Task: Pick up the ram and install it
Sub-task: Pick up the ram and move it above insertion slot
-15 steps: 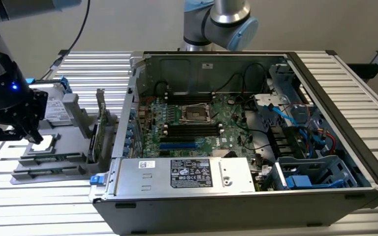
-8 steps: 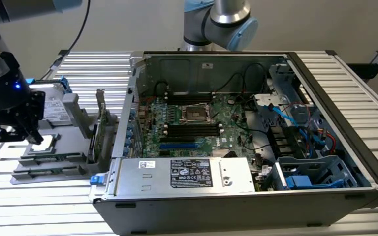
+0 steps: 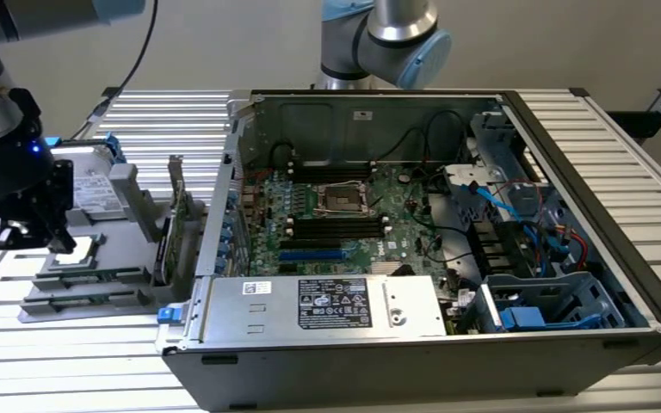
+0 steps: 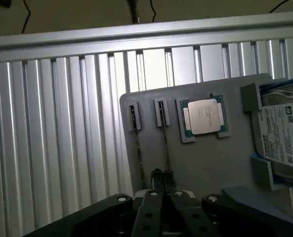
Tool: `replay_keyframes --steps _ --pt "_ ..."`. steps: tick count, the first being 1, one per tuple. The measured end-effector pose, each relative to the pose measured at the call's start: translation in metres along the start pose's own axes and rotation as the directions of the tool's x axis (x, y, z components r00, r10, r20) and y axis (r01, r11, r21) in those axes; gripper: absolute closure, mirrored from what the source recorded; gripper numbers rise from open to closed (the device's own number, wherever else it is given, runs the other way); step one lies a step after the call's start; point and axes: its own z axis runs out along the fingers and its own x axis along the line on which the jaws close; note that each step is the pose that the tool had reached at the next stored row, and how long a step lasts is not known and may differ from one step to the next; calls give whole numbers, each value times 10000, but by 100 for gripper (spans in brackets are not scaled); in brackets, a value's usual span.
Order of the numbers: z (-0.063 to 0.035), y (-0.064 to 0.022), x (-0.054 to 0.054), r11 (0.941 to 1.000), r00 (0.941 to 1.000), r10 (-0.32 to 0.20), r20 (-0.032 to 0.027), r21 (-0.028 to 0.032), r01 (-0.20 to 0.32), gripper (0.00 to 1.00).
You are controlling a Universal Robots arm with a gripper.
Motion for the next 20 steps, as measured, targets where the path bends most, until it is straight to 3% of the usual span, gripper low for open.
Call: replay_keyframes --steps 6,12,17,19,20 --pt "15 -1 0 9941 9941 -1084 -24 -4 1084 90" --pt "29 1 0 9768 9768 -2141 -62 -15 2141 90" --pt "29 0 0 9763 9763 -2165 -64 -14 2165 89" --pt "29 0 0 9763 9762 -2166 -64 -14 2166 76" --pt "29 0 0 9763 9762 -2166 -64 -14 2166 76"
